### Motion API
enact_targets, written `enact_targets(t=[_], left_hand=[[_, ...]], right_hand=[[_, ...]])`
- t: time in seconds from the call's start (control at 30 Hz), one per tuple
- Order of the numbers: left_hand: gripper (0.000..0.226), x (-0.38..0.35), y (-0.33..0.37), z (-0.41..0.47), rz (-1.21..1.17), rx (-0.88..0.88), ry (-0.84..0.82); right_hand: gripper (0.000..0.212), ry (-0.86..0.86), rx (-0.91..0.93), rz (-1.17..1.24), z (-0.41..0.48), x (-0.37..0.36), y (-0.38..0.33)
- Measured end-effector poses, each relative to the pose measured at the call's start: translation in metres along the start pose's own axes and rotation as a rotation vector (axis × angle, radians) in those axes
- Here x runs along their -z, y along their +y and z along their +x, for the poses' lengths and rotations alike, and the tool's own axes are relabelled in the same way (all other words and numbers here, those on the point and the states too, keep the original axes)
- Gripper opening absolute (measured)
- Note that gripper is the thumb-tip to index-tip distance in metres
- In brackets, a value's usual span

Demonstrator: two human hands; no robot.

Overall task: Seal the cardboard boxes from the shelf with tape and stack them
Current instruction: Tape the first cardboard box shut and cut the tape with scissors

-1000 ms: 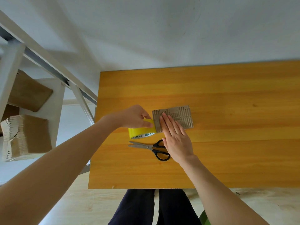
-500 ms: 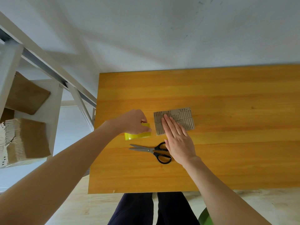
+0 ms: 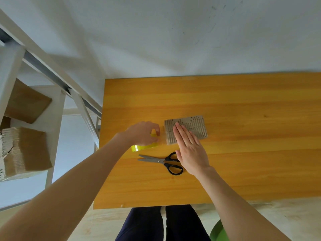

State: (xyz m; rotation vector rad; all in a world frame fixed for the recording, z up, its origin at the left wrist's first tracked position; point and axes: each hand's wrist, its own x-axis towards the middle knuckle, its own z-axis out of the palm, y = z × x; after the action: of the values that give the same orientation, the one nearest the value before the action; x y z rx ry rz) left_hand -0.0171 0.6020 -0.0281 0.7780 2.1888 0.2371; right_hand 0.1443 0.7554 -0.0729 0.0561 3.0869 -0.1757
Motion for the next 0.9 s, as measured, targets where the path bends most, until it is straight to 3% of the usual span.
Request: enact_targets(t=[0.1,0.23,0.33,0.53,0.9], left_hand=[[0.014,0.004,-0.004,0.001,-0.171,-0.043,0.001],[0.015,0.004,-0.007,0.001,-0.257,-0.068,-0.001],[0.014,0.002,-0.007,0.0,-0.298,-0.064,0.006],[0.017,0.004,-0.008,-0.001,-0.303,-0.069,0.011],[0.02,0.009,-0.008,-0.001,-0.195,-0.118,0.018]], right_hand=[[0.075,0.065,0.035,0.025,-0.004,0.006,0.0],[0.045,0.213,0.166,0.025,-0.039,-0.004,-0.006],[0.032,0.083,0.065,0.058,-0.062,-0.018,-0.017],[0.031,-0.246,-0.095,0.078,-0.06,-0.029,-0.031],[0.034,-0.208,-0.126,0.096,-0.041,-0.03,-0.04]])
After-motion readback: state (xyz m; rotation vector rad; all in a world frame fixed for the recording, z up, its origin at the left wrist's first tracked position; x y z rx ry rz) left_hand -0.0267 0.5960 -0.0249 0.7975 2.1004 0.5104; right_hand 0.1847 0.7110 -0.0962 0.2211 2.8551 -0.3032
